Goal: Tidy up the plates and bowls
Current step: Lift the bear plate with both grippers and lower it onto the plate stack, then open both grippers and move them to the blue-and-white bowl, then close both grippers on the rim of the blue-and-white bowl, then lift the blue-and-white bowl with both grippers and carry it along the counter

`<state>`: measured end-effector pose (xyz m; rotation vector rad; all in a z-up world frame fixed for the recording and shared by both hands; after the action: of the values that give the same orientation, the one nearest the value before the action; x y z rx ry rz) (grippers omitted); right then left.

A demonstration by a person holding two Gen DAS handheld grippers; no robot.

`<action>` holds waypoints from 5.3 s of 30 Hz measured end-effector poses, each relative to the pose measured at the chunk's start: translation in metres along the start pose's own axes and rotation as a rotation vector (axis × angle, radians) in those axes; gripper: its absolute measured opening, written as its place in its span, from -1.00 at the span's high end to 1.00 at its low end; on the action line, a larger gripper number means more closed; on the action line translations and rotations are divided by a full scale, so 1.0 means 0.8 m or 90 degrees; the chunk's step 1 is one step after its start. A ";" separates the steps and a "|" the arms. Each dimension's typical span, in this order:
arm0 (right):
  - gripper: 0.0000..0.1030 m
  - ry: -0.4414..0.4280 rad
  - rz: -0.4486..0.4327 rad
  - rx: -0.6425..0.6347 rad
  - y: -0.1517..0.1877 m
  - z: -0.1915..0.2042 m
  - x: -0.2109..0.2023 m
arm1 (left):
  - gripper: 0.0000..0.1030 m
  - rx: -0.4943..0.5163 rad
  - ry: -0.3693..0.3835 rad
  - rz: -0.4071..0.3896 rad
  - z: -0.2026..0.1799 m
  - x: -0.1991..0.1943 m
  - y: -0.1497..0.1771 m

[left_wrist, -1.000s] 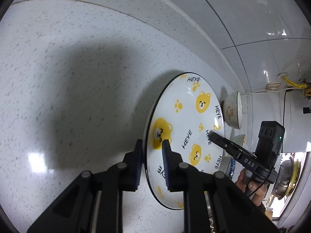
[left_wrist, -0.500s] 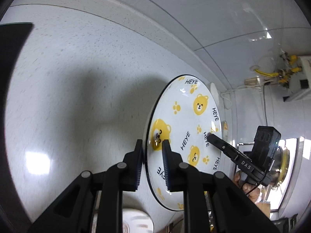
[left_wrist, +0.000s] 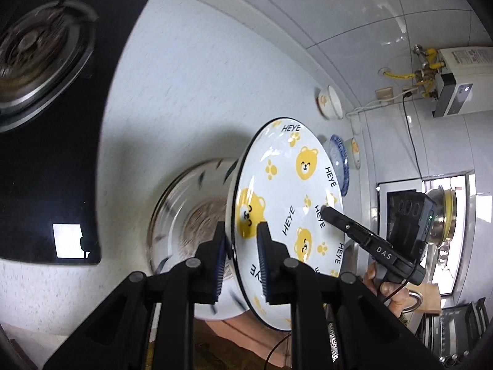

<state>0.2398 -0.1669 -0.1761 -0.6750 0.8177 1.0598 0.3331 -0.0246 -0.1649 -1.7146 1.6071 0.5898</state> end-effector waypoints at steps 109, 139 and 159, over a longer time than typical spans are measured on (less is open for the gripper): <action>0.63 -0.002 -0.001 0.095 -0.194 -0.394 -0.057 | 0.67 -0.037 -0.026 -0.034 -0.227 0.432 -0.146; 0.78 -0.035 0.013 -0.012 -0.185 -0.219 -0.006 | 0.76 -0.113 -0.055 -0.120 -0.138 0.252 -0.083; 0.78 0.010 -0.014 0.081 -0.107 -0.299 -0.055 | 0.78 0.009 -0.031 0.006 -0.201 0.354 -0.008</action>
<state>0.2491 -0.4106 -0.2592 -0.5841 0.8819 0.9758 0.3531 -0.3328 -0.2690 -1.6711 1.5833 0.6190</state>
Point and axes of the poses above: each gripper's, at about its wrist camera, not at the fingertips, and x roughly the way its jaws point, z to its left, y to its underside, the point moved 4 cm from there along x, roughly the way its jaws point, and after that the axes turned 9 degrees about x, right-handed, at the moved point
